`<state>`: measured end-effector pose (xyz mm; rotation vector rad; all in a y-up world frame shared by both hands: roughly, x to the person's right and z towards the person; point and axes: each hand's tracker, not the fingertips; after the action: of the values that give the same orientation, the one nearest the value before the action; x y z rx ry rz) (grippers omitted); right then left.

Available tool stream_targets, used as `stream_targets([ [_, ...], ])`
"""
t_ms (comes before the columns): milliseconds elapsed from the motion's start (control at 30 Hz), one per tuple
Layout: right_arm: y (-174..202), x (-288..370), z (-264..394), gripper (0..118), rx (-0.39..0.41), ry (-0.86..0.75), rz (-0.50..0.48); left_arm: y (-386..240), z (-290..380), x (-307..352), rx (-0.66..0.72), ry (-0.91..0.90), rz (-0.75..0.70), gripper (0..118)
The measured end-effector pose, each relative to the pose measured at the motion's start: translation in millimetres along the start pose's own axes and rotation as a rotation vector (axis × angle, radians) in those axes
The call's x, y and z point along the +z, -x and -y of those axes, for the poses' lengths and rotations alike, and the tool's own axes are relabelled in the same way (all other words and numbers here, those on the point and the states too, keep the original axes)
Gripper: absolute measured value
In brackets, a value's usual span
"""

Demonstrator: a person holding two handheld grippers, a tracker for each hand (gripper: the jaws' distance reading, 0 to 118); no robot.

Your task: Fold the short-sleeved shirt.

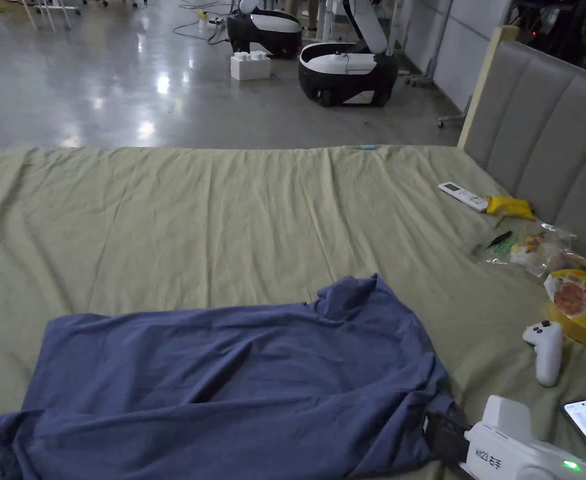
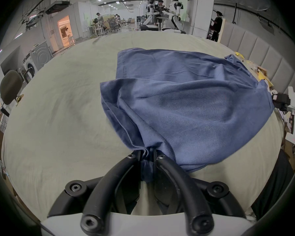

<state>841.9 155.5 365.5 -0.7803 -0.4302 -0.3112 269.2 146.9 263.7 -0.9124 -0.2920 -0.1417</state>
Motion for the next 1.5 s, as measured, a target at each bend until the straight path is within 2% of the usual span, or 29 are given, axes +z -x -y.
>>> stream_targets([
  [33,-1.0,-9.1,4.3,56,-0.002,0.041,0.011,-0.5,1.6,0.2,-0.004,0.003,-0.006,14],
  [67,-0.3,-12.0,10.1,54,0.001,0.027,-0.005,-1.3,2.3,0.2,-0.009,-0.003,-0.01,14],
  [100,3.5,-2.4,13.9,45,0.04,-0.055,-0.008,-1.7,2.7,0.3,-0.012,-0.006,-0.013,14],
  [167,15.0,7.4,13.6,15,0.141,-0.066,-0.01,-3.6,3.2,1.5,-0.022,-0.008,-0.028,14],
  [200,20.0,8.4,12.7,13,0.182,-0.068,0.006,-3.9,3.0,1.8,-0.023,-0.009,-0.03,14],
  [267,29.7,15.2,8.0,10,0.258,-0.049,0.028,-1.1,-5.7,3.5,-0.018,0.026,-0.017,13],
  [300,32.1,19.6,4.9,10,0.266,-0.058,0.026,1.9,-12.5,6.4,0.021,0.062,-0.002,11],
  [333,34.1,26.6,1.6,10,0.257,-0.072,0.026,4.9,-18.3,12.4,0.054,0.07,0.008,10],
  [400,33.7,43.3,-8.2,10,0.229,-0.096,0.004,2.7,-17.3,39.6,-0.007,-0.128,-0.011,9],
  [433,33.0,53.6,-12.0,10,0.214,-0.12,-0.031,0.2,-18.8,51.5,-0.043,-0.155,-0.055,9],
  [533,30.1,82.8,-17.1,10,0.242,-0.161,-0.024,4.6,-21.5,83.1,0.057,-0.179,0.006,9],
  [633,20.2,109.3,-10.8,10,0.195,-0.173,-0.029,9.2,-7.4,113.4,0.102,-0.195,0.02,9],
  [733,5.0,130.6,9.4,10,0.187,-0.171,-0.015,16.1,19.9,134.4,0.113,-0.173,0.021,9],
  [867,-17.3,138.3,48.7,10,0.15,-0.115,-0.024,20.7,72.0,139.7,0.163,-0.107,0.049,10],
  [933,-21.7,130.4,66.5,10,0.157,-0.075,-0.036,20.8,94.2,128.9,0.172,-0.134,0.071,13],
  [967,-22.9,124.7,75.1,13,0.163,-0.074,-0.034,19.2,103.9,124.5,0.181,-0.178,0.059,28],
  [1000,-24.2,119.6,81.1,23,0.178,-0.066,-0.03,17.0,108.2,121.1,0.177,-0.173,0.028,48],
  [1033,-25.7,111.1,85.6,46,0.203,-0.024,-0.013,15.6,112.3,117.8,0.181,-0.156,0.001,71],
  [1067,-27.9,107.2,90.3,77,0.206,-0.001,0.006,15.7,113.1,115.8,0.195,-0.139,-0.009,88],
  [1100,-31.2,106.9,93.2,85,0.197,-0.002,-0.002,16.1,114.2,117.2,0.212,-0.134,0.0,89],
  [1167,-38.7,116.5,93.7,84,0.166,-0.029,-0.015,14.8,113.2,137.3,0.227,-0.212,0.0,89],
  [1267,-45.3,150.2,81.5,84,0.127,-0.154,-0.078,7.1,93.6,183.2,0.157,-0.371,-0.054,89],
  [1400,-34.4,217.4,60.8,84,0.169,-0.351,-0.19,-15.7,63.2,259.3,0.09,-0.621,-0.054,89],
  [1500,-13.0,275.1,50.9,85,0.222,-0.519,-0.252,-43.4,46.1,311.3,0.0,-0.772,-0.096,89],
])
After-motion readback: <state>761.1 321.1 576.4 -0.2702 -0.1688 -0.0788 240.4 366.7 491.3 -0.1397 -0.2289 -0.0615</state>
